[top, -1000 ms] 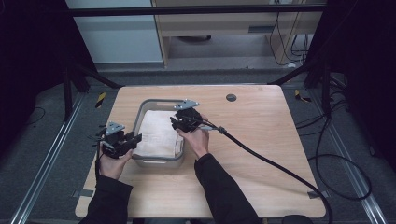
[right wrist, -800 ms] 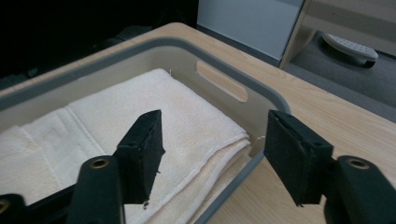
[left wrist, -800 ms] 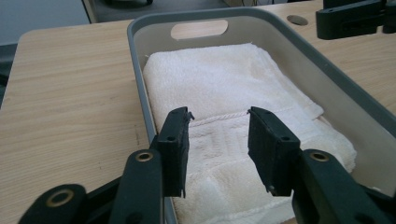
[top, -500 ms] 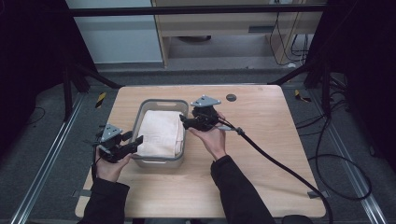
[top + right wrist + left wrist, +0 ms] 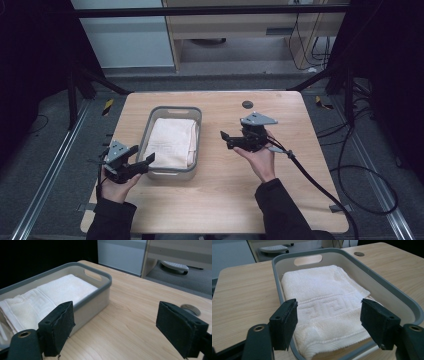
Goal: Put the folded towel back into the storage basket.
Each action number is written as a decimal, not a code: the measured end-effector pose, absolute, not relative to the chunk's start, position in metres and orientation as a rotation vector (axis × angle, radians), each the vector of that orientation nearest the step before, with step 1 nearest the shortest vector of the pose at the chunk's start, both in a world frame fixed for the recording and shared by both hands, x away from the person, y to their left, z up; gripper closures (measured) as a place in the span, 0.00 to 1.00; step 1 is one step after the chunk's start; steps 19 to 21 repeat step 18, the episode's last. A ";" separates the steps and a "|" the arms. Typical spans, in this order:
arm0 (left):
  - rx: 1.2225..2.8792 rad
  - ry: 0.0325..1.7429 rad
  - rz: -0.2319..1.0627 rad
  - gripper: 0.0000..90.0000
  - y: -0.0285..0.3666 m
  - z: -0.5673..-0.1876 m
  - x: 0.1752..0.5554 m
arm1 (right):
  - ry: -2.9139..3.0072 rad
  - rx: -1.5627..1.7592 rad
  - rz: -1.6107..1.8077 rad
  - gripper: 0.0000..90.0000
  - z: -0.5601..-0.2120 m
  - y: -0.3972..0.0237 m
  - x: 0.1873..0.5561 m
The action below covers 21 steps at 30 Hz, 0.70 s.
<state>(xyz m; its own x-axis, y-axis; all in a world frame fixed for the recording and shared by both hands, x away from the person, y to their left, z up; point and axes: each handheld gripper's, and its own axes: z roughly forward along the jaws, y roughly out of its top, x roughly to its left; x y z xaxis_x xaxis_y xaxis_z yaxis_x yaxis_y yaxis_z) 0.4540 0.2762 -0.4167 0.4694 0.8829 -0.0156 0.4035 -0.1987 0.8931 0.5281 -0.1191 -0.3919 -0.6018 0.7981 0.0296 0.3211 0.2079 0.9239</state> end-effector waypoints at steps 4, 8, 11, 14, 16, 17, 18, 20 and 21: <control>1.800 1.078 0.650 0.28 0.279 -0.420 0.446 | 2.008 1.082 1.383 0.16 -0.404 -0.153 0.513; 1.797 1.065 0.660 0.27 0.283 -0.423 0.436 | 1.996 1.108 1.381 0.15 -0.412 -0.172 0.505; 1.795 1.066 0.664 0.25 0.289 -0.426 0.430 | 1.983 1.138 1.375 0.14 -0.420 -0.190 0.498; 1.797 1.081 0.676 0.24 0.296 -0.431 0.426 | 1.982 1.153 1.348 0.14 -0.428 -0.204 0.493; 1.800 1.093 0.681 0.24 0.301 -0.435 0.424 | 1.982 1.167 1.332 0.13 -0.434 -0.213 0.488; 1.801 1.098 0.686 0.23 0.303 -0.436 0.423 | 1.986 1.168 1.318 0.13 -0.438 -0.219 0.486; 1.801 1.102 0.687 0.23 0.305 -0.438 0.422 | 1.987 1.171 1.306 0.13 -0.440 -0.223 0.484; 1.801 1.102 0.687 0.23 0.305 -0.438 0.422 | 1.987 1.171 1.306 0.13 -0.440 -0.223 0.484; 1.801 1.102 0.687 0.23 0.305 -0.438 0.422 | 1.987 1.171 1.306 0.13 -0.440 -0.223 0.484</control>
